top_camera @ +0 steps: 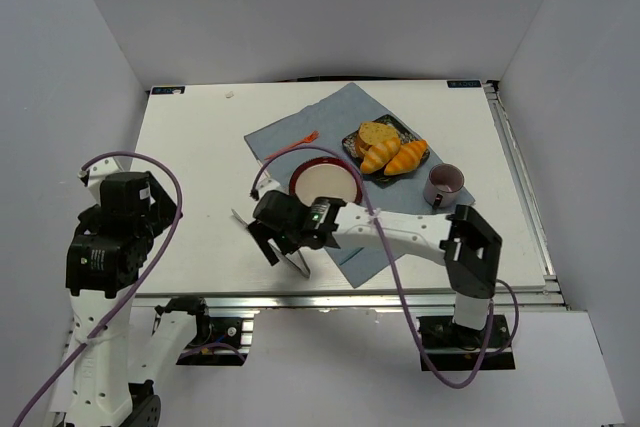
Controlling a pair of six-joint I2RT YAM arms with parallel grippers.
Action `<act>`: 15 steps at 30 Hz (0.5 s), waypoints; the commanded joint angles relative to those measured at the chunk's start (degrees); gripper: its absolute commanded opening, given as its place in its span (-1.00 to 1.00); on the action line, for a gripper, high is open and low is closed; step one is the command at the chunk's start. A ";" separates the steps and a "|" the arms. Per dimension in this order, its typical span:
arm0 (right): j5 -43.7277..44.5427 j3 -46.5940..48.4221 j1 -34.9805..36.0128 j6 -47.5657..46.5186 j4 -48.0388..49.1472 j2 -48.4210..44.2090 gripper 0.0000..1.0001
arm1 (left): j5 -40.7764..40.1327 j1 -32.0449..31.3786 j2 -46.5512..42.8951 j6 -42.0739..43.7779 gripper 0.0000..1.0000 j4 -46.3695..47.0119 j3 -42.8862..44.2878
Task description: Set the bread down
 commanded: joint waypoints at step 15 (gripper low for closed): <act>8.25 9.91 0.81 1.76 -1.50 13.19 0.79 | 0.85 -0.23 -0.75 0.88 0.96 -3.19 2.91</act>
